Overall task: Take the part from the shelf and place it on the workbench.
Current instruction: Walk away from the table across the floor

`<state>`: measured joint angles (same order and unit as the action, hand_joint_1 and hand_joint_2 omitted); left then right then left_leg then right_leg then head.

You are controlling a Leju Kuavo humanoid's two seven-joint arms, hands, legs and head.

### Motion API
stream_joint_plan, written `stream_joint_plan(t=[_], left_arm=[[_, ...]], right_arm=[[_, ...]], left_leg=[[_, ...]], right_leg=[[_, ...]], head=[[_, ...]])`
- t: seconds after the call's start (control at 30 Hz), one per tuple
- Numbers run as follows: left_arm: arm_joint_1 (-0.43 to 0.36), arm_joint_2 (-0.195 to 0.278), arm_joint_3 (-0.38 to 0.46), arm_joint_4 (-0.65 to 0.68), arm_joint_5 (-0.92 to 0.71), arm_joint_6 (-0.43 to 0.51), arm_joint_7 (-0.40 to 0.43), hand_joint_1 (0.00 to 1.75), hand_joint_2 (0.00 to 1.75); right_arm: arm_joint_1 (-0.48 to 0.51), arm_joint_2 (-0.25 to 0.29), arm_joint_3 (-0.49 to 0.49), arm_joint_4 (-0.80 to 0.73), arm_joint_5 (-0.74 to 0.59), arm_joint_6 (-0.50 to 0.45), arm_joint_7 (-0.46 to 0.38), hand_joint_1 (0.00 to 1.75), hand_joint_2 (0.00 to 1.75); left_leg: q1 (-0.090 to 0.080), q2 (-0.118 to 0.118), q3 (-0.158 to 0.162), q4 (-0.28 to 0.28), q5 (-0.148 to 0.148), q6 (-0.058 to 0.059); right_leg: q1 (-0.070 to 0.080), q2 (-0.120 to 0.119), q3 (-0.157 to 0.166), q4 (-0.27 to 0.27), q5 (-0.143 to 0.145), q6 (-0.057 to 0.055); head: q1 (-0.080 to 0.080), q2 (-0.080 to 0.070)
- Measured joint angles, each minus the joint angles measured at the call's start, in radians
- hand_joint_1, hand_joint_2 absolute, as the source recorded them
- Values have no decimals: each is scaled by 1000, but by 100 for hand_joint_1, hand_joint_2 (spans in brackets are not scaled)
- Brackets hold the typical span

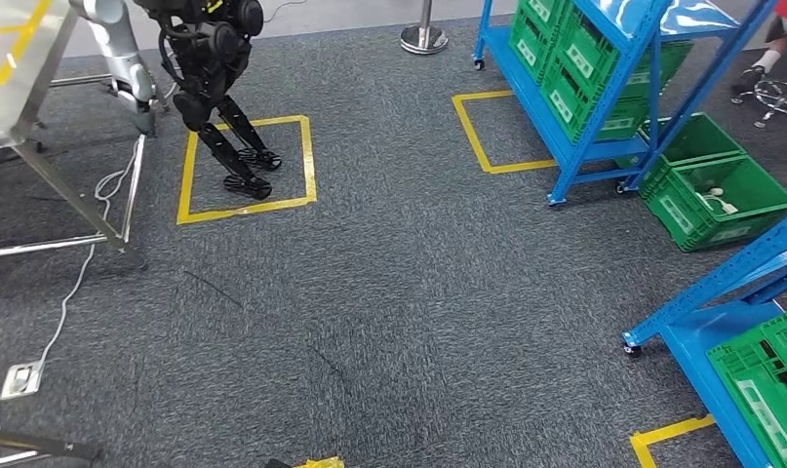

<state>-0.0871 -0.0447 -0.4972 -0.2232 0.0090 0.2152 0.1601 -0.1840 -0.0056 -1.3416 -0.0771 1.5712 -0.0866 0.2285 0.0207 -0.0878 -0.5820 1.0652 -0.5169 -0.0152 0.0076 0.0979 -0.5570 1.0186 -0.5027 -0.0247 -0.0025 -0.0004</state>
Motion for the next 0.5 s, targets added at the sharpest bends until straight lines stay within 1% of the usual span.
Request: stream_joint_plan(t=[0.03, 0.07, 0.1, 0.13, 0.17, 0.2, 0.23, 0.27, 0.3, 0.33, 0.37, 0.4, 0.43, 0.47, 0.5], left_arm=[[-1, 0, 0, 0, 2, -1, 1, 0, 0], [-1, 0, 0, 0, 3, -2, 1, 0, 0], [-2, 0, -1, 0, 4, -3, 1, 0, 0], [-2, -1, -1, 0, 5, -4, 1, 0, 0], [-2, -2, -2, 0, 5, -4, 1, 0, 0], [-2, -3, -3, 0, 6, -5, 1, 0, 0], [-1, -4, -3, 0, 6, -6, 1, 0, 0], [0, -5, -4, 0, 6, -6, 1, 0, 0], [1, -5, -4, 0, 6, -7, 1, 0, 0], [2, -5, -5, 1, 6, -8, 1, 0, 0], [1, -5, -5, 1, 6, -9, 1, 0, 0], [1, -5, -5, 1, 6, -9, 1, 0, 0], [0, -6, -5, 1, 6, -10, 2, 0, 0], [-1, -6, -5, 1, 6, -11, 3, 0, 0], [-2, -6, -6, 1, 6, -12, 4, 0, 0]], right_arm=[[-1, 0, -1, 0, 0, 0, 0, 0, 0], [-3, -1, -2, 0, 0, 0, 0, 0, 0], [-3, -1, -2, 1, 0, 0, 0, 0, 0], [-2, -2, -3, 1, 0, 0, 0, 0, 0], [-2, -3, -3, 2, 0, 0, 0, 0, 0], [-4, -5, -3, 2, 0, 0, 0, 0, 0], [-5, -6, -4, 3, 0, 0, 0, 0, 0], [-8, -7, -4, 3, 0, 0, 0, 0, 0], [-7, -6, -4, 3, 0, 0, 0, 0, 0], [-5, -6, -4, 4, 0, 0, 0, 0, 0], [0, -5, -4, 4, 0, 0, 0, 0, 0], [5, -5, -4, 5, 0, 0, 0, 0, 0], [8, -5, -4, 5, 0, 0, 1, 0, 0], [9, -6, -5, 5, 0, 0, 2, 0, 0], [7, -6, -5, 6, 0, 0, 3, 0, 0]], left_leg=[[0, -18, 12, -26, 3, 2], [-1, -18, 19, -36, -4, 3], [-3, -3, 26, -45, -7, 6], [-4, 12, 31, -53, -5, 11], [-4, 30, 39, -61, -4, 16], [-4, 50, 46, -68, -4, 21], [-5, 70, 52, -72, -6, 24], [-7, 90, 57, -74, -10, 27], [-8, 110, 60, -73, -14, 27], [-9, 126, 64, -73, -19, 27], [-10, 141, 69, -73, -24, 26], [-10, 153, 75, -73, -29, 24], [-10, 164, 82, -73, -35, 21], [-12, 174, 88, -74, -41, 17], [-14, 183, 93, -74, -46, 12]], right_leg=[[-3, 14, -3, 1, -1, 6], [-7, 28, -6, 1, -1, 14], [-10, 42, -8, -2, 1, 21], [-11, 39, -10, -1, -1, 27], [-11, 18, -17, 13, -10, 32], [-9, -12, -33, 48, -30, 37], [-8, -49, -59, 101, -58, 42], [-9, -73, -94, 165, -87, 47], [-11, -85, -126, 223, -107, 51], [-14, -91, -146, 257, -111, 54], [-16, -95, -148, 254, -95, 55], [-17, -101, -130, 215, -61, 55], [-17, -115, -100, 151, -21, 52], [-13, -139, -68, 88, 7, 48], [-7, -161, -44, 39, 21, 41]], head=[[0, 0], [0, 0], [-1, 0], [0, 0], [2, 0], [4, 0], [6, 0], [7, 0], [7, 0], [7, 0], [8, 0], [8, 0], [8, 0], [9, 0], [9, 0]])
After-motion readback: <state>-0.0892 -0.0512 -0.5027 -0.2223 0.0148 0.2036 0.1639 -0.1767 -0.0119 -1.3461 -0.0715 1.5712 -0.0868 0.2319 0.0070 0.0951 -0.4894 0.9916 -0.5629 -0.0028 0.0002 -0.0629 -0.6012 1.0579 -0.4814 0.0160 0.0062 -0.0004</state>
